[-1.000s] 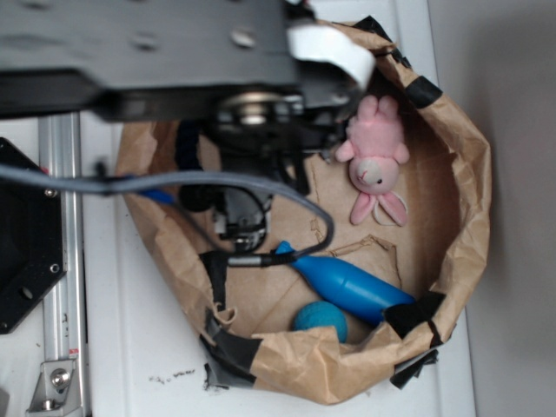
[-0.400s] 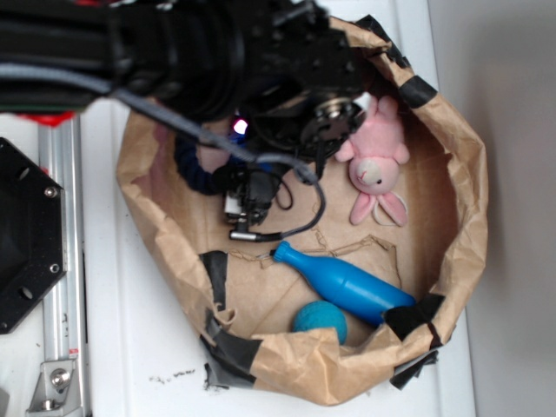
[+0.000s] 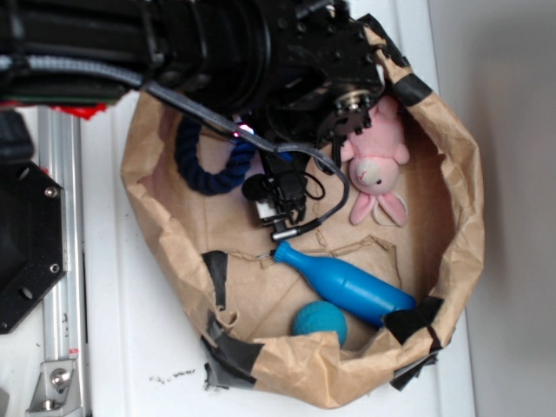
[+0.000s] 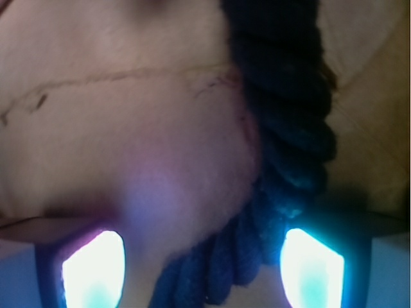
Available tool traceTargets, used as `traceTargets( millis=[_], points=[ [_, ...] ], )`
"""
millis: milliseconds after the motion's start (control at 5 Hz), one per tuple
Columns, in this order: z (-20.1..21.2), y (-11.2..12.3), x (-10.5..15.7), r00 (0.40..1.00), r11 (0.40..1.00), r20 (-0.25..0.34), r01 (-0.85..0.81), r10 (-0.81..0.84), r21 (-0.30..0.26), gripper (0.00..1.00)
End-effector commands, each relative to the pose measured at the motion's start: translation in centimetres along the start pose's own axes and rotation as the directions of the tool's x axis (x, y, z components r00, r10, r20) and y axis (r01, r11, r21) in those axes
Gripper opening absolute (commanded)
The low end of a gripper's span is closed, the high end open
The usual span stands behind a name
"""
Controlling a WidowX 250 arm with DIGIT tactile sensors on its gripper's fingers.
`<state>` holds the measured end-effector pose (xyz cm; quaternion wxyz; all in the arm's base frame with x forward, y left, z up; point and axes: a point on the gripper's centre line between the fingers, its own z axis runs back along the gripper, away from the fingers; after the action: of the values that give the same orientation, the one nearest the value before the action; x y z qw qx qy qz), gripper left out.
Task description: Grab the blue rope.
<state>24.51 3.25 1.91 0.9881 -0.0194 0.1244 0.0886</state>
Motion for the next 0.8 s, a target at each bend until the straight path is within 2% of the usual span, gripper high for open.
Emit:
traceTargets(
  millis=[0, 200, 400, 600],
  points=[
    [-0.3, -0.8, 0.7, 0.998, 0.998, 0.021, -0.067, 0.067, 0.0, 1.0],
    [-0.4, 0.2, 1.2, 0.986, 0.987, 0.055, -0.159, 0.157, 0.036, 1.0],
    [-0.5, 3.3, 1.2, 0.986, 0.988, 0.101, -0.139, 0.131, 0.075, 1.0],
    [-0.5, 4.4, 1.2, 0.987, 0.987, 0.143, -0.091, 0.072, 0.135, 1.0]
  ],
)
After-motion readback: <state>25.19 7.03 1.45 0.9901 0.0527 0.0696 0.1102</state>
